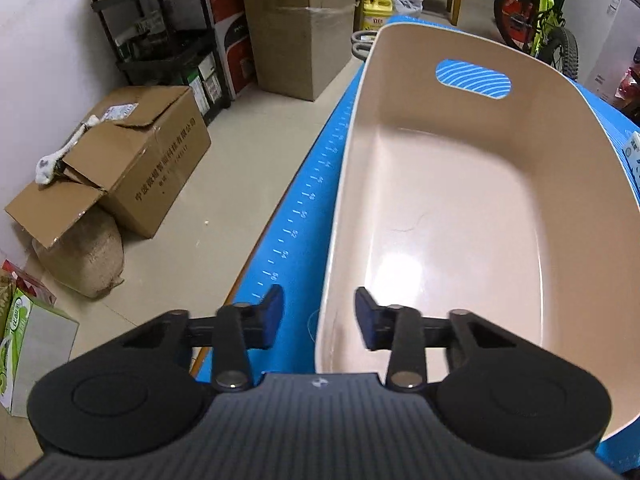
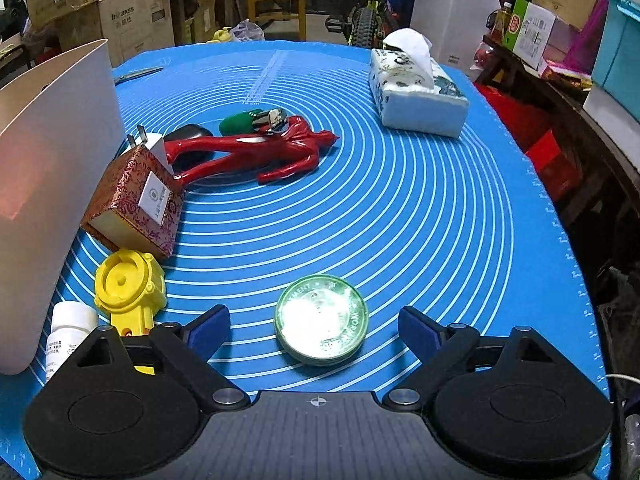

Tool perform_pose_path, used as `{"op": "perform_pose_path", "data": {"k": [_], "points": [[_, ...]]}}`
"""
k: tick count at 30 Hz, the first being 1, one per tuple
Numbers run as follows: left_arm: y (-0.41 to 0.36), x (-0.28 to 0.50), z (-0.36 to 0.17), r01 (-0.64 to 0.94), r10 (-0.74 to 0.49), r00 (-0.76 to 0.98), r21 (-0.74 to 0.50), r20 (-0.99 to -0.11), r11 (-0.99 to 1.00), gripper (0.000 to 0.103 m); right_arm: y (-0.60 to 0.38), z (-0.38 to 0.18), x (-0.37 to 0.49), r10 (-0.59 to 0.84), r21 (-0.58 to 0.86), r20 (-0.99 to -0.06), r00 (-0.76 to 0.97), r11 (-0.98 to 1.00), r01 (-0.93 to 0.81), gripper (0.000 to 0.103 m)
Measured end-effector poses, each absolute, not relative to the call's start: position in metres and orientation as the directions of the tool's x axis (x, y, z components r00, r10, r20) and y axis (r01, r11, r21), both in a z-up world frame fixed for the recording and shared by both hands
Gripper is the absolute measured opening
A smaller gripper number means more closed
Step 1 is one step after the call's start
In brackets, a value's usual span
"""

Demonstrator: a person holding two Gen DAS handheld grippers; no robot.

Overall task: Organize rigid objects
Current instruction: 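Move the left tool to the bin rim while the right tool approaches the green tin, then grasp the green tin with the right gripper and lift it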

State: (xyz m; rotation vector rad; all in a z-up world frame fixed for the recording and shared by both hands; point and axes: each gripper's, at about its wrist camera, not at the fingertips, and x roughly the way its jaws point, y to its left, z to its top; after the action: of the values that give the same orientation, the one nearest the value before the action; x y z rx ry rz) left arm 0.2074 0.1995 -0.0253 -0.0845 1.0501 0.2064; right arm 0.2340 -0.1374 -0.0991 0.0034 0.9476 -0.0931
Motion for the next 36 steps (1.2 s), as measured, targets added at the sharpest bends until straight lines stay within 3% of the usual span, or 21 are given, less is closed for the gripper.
{"op": "perform_pose_path", "data": {"k": [8,12,15,26,36], "points": [[0.197,0.207,-0.026,-0.201,0.117,0.476,0.021,-0.872,0.979,0.02,-0.146,-0.1,0.235,-0.067,0.001,-0.815,0.576,0.993,0.117,0.072],[0.197,0.208,-0.028,-0.202,0.118,0.468,0.024,-0.876,0.979,0.018,-0.144,-0.099,0.233,-0.062,-0.003,-0.816,0.575,0.995,0.102,0.061],[0.197,0.208,-0.027,-0.198,0.097,0.471,0.002,-0.877,0.98,0.009,-0.142,-0.098,0.231,-0.059,-0.003,-0.816,0.575,0.995,0.097,0.055],[0.2,0.208,-0.027,-0.191,0.089,0.47,-0.003,-0.878,0.982,0.009,-0.139,-0.071,0.221,-0.067,-0.007,-0.768,0.637,0.995,0.096,0.054],[0.195,0.207,-0.028,-0.183,0.096,0.474,0.009,-0.875,0.983,0.009,-0.109,0.001,0.223,0.042,0.057,-0.638,0.769,0.998,-0.007,0.054]]}}
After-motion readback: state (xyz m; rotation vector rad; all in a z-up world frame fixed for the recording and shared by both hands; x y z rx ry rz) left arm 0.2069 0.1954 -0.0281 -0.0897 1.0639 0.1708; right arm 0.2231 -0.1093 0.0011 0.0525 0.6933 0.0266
